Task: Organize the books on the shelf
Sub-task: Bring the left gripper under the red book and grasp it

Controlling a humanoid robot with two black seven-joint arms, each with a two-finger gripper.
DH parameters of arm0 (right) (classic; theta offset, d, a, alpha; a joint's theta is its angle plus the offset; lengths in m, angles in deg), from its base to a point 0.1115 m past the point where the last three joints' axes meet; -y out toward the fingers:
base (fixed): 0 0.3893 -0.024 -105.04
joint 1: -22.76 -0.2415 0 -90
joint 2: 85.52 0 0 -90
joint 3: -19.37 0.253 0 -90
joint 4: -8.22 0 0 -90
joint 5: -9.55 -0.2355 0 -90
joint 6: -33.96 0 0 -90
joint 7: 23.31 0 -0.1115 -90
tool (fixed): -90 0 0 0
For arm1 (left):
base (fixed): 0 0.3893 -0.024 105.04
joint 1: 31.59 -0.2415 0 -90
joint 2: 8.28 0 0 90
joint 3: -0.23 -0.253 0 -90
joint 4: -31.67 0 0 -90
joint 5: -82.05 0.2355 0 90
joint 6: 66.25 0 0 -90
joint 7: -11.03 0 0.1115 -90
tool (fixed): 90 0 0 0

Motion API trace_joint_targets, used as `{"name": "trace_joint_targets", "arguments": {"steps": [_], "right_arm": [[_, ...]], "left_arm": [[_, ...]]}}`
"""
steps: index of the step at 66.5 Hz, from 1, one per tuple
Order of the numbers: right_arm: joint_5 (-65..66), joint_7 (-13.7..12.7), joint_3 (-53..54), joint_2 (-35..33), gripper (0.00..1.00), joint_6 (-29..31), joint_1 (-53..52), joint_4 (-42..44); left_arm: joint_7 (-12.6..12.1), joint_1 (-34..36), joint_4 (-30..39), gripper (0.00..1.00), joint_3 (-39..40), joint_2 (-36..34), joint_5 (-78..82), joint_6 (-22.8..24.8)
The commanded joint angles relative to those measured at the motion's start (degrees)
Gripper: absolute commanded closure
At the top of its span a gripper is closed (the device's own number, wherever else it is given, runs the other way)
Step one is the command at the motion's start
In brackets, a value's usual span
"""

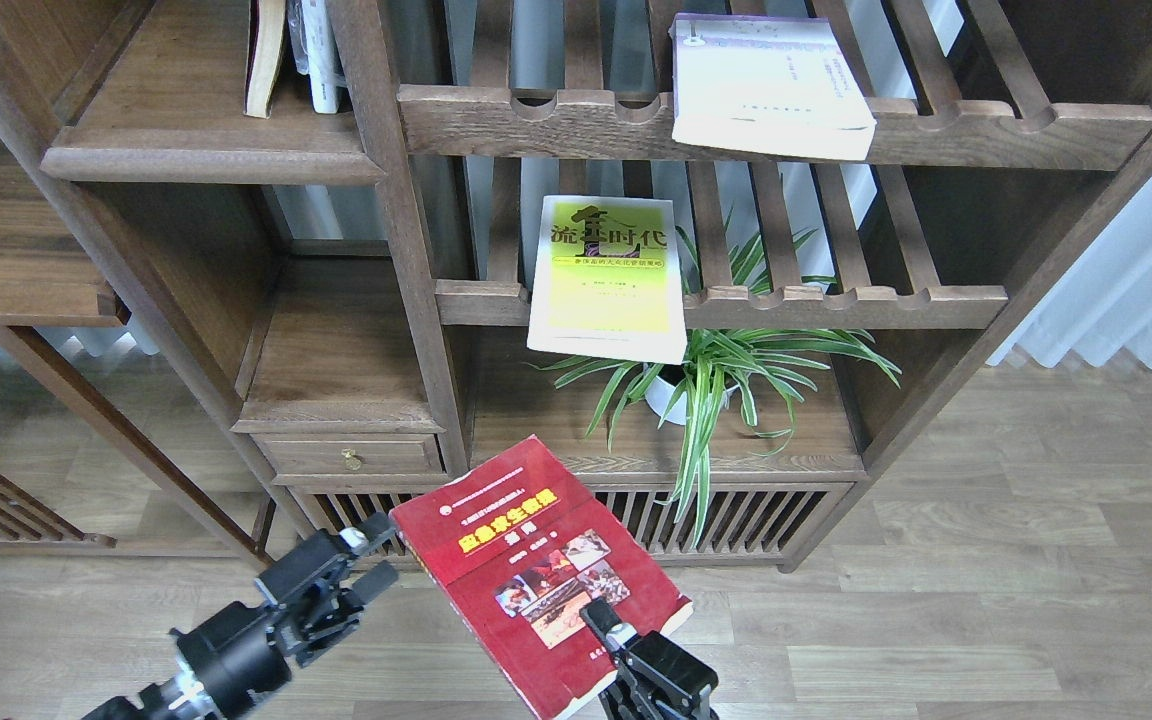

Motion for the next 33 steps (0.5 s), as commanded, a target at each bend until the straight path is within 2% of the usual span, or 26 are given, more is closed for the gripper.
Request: {"name": "trace_joint_targets", "arguments": {"steps": [1, 28, 33], "right_arm": [[0.3, -0.2, -0.3, 0.0, 0.97, 0.0, 0.1, 0.7], [0.4, -0.4, -0.6, 0.2, 0.97, 0.0, -0.3, 1.2], [0.4, -0.4, -0.7, 0.2, 0.97, 0.0, -0.3, 1.2]], "left_arm": [[0.0, 1.3, 0.0, 0.00, -0.4, 0.9, 0.1, 0.0], [0.0, 1.7, 0.0, 0.00, -4.9, 2.2, 2.0, 0.0], [0.0, 1.7, -0.1, 0.03, -5.0, 2.8, 2.1, 0.0]]}}
